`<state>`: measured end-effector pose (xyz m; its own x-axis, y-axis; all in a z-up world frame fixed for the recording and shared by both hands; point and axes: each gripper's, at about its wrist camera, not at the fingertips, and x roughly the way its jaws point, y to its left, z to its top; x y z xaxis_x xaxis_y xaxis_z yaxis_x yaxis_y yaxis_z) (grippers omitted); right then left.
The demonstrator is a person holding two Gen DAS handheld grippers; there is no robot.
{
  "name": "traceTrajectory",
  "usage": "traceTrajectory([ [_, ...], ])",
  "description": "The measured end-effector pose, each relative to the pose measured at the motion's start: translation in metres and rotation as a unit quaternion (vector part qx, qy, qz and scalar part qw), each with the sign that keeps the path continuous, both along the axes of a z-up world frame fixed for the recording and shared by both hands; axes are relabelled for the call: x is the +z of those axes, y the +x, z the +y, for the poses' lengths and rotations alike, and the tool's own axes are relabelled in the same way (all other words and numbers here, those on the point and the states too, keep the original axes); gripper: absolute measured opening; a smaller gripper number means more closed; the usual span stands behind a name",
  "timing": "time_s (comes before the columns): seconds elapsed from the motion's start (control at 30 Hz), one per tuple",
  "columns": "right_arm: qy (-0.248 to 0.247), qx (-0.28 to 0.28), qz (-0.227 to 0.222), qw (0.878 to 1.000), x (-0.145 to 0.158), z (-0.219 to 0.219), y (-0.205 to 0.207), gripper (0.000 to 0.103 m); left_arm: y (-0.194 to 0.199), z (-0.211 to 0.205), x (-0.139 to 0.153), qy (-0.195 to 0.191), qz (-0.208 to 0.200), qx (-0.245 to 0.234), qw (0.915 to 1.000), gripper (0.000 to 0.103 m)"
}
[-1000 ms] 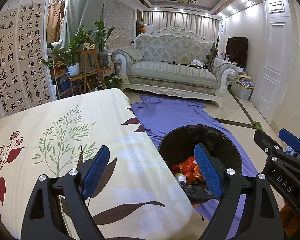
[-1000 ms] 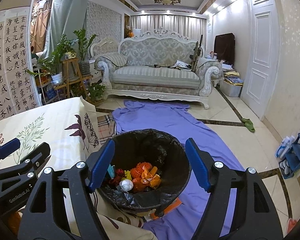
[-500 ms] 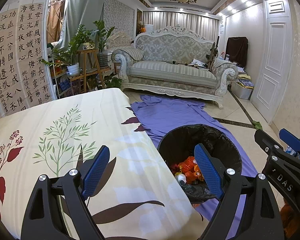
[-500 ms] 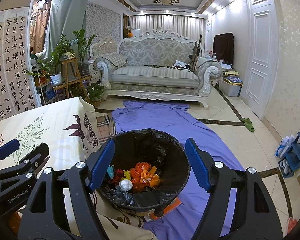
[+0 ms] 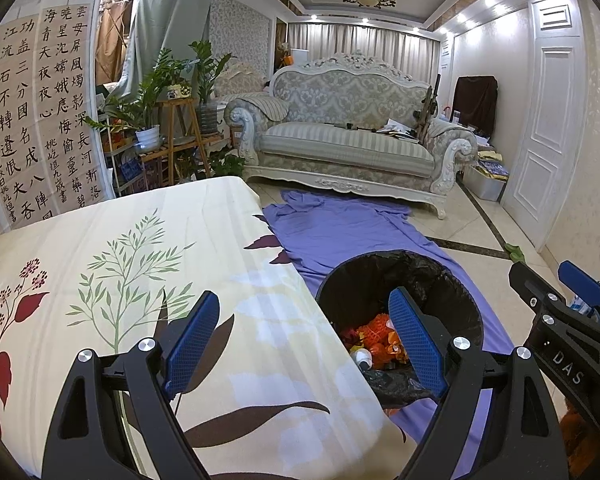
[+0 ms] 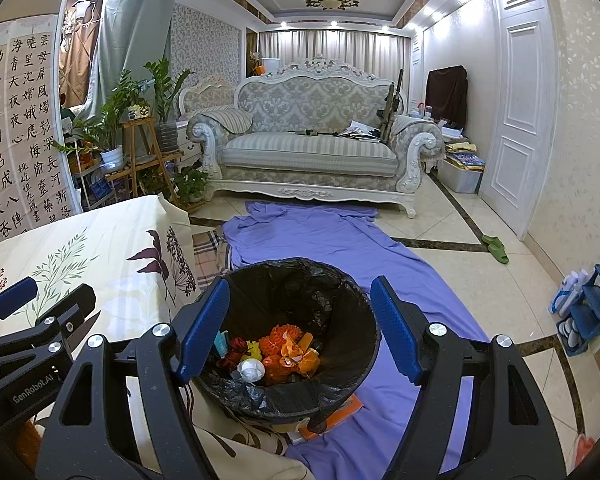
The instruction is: Collect trash
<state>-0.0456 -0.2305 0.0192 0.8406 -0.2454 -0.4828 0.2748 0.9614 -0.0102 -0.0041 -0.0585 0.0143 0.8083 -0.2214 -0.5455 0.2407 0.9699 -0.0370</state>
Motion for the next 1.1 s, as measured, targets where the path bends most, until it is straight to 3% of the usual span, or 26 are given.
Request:
traceTrajectory([
  [1.1, 0.0, 0.001, 0.007, 1.0, -0.0039, -0.0017, 0.0004, 0.071, -0.0002, -0.0044, 0.0047, 0.002, -0.013, 0.012, 0.9998, 0.084],
])
